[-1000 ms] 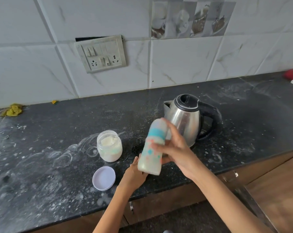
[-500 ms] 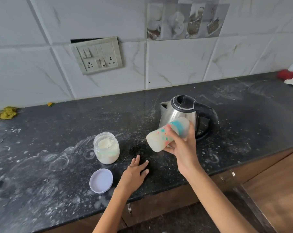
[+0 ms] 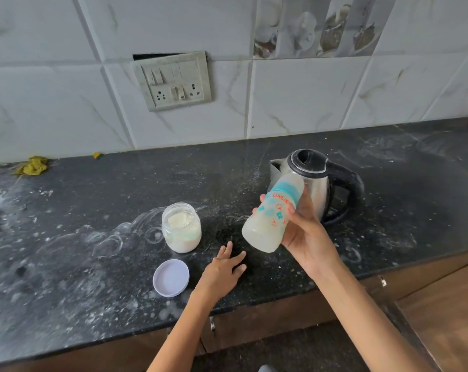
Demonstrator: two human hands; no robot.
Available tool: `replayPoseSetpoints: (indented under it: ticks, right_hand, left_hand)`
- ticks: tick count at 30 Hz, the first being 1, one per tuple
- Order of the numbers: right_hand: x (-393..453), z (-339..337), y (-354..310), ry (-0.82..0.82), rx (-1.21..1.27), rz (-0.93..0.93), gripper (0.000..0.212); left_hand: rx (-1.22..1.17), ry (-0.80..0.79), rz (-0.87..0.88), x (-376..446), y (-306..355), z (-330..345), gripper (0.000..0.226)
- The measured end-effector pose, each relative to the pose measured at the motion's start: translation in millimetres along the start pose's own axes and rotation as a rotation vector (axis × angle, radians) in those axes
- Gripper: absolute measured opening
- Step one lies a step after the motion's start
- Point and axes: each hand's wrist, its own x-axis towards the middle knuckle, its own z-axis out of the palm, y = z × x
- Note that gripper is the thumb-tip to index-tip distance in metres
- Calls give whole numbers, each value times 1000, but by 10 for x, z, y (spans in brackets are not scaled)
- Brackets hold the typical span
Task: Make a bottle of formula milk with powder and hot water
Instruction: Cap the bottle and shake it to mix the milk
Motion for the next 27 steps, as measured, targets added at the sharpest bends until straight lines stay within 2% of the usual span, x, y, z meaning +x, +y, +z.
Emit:
replayPoseSetpoints:
  ticks: [4,7,11,15,19,21,23,25,27]
  right_hand:
    - [-4,9,-9,-80,126,-4,78]
    - [5,21,-14,-68,183,9,86]
    - [26,52,-11,43,360,73,110]
    - [56,70,8,172,419,112,104]
    - [56,66,46,306,453,158,112]
    - [45,91,59,358,340,149,104]
    - [5,110,80,413,-26,59,84]
    - [-27,142,107,490,-300,-119,79]
    - [-50,180,126,535,-284,-237,81]
  left_hand:
    - [7,-4,-1,3,6,-2,47]
    - [10,-4,2,-7,6,-7,47]
    - [0,3,9,-14,1,-2,47]
    - [6,16,11,-14,1,6,47]
    - [13,9,7,-22,-7,-6,47]
    - [7,11,18,-21,-2,4,47]
    - [-20,9,7,-22,-9,9,47]
    - [-14,14,7,-17,-3,23,48]
    - [-7,18,-6,-4,-2,16,48]
